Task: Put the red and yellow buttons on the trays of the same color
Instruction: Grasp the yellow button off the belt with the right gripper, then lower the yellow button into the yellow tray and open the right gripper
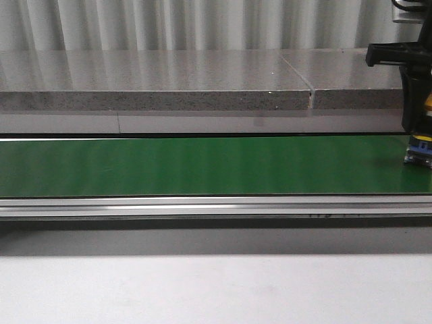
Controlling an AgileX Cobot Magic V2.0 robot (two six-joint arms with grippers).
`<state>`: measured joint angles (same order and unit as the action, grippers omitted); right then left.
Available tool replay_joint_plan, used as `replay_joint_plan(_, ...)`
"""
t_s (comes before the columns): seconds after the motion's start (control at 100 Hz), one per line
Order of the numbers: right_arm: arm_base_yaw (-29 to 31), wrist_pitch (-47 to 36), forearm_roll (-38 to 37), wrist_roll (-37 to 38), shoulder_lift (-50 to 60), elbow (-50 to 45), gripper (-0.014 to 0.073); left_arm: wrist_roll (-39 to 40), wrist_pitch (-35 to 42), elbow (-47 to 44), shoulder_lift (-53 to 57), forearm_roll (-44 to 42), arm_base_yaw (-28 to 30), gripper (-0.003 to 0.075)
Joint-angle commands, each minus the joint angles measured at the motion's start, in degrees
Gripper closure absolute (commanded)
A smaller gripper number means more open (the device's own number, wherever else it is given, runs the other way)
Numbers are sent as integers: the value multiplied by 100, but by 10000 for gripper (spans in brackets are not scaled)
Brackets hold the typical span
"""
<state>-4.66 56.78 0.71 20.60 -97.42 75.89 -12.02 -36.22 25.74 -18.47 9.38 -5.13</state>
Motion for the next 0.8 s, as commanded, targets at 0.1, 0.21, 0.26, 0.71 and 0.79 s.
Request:
replay_joint_plan(0.1,29,-123,-117,-7,299,126,451,-6,393,145,-50,86,-25,740)
replay_joint_plan(0.21,29,-33,-253,-13,479,126,451,-6,393,145,-50,86,-25,740)
replay_joint_plan(0.26,29,44,-384,-35,601,126,451,-6,393,145,-50,86,-25,740)
replay_joint_plan(0.71,846,302,-1320,-41,1543,126,451,-6,393,145,-50,86,-25,740)
replay_joint_plan(0.79,1165,318,-1320,-45,1564,126,451,-6,393,145,-50,86,-25,740)
